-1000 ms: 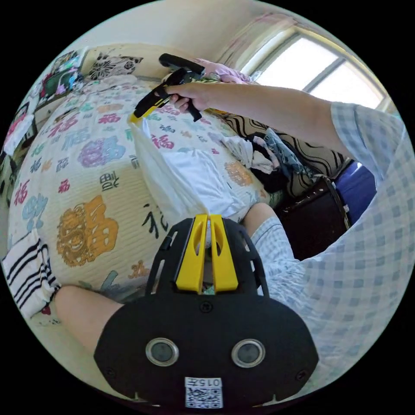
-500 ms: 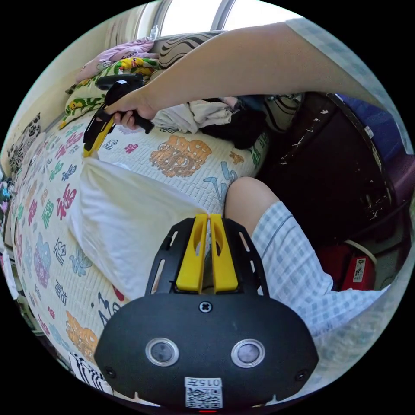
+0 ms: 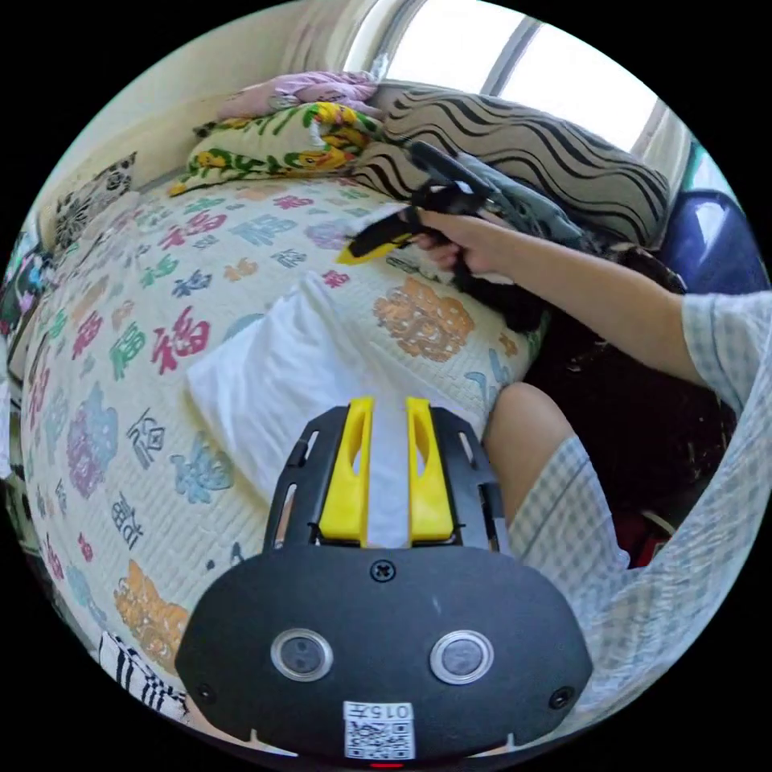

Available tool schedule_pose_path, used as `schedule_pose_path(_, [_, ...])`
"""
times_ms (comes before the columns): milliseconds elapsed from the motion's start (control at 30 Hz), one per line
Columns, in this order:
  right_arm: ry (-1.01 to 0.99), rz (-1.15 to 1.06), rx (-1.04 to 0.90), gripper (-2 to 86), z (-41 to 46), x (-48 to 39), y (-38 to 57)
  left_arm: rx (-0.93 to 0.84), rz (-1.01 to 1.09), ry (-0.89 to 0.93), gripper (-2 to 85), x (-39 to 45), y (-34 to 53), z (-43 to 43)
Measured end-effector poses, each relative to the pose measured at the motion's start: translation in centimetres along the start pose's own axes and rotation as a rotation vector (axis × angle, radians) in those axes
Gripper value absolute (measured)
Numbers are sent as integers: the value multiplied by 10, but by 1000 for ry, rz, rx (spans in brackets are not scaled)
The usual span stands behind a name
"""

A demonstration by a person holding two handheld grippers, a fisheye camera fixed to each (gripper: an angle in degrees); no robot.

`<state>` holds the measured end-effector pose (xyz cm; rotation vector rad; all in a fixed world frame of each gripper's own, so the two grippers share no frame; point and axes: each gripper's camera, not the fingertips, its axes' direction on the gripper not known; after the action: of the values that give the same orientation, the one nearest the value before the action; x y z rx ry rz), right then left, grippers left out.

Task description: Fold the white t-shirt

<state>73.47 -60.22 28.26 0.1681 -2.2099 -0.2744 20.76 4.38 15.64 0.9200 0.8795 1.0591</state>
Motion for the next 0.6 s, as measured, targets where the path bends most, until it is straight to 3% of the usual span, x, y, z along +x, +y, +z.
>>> schedule_pose_path(133, [-29, 34, -74, 93, 1, 0, 14, -59, -92, -55, 91, -59, -44, 35])
schedule_pose_path(200, [-50, 51, -173, 49, 11, 3, 26, -121, -120, -45, 87, -82, -70, 68])
schedule_pose_path(300, [-13, 82, -184, 21, -5, 9, 47, -288, -15, -137, 65, -91, -88, 111])
schedule_pose_path(433, [52, 132, -120, 25, -48, 13, 82, -246, 19, -135, 64, -89, -105, 116])
schedule_pose_path(533, [75, 151, -110, 86, -78, 0, 127, -189, 51, -98, 97, -82, -114, 106])
schedule_pose_path(600, [25, 149, -155, 119, -87, -18, 167, -190, 61, 42, 108, -74, -113, 99])
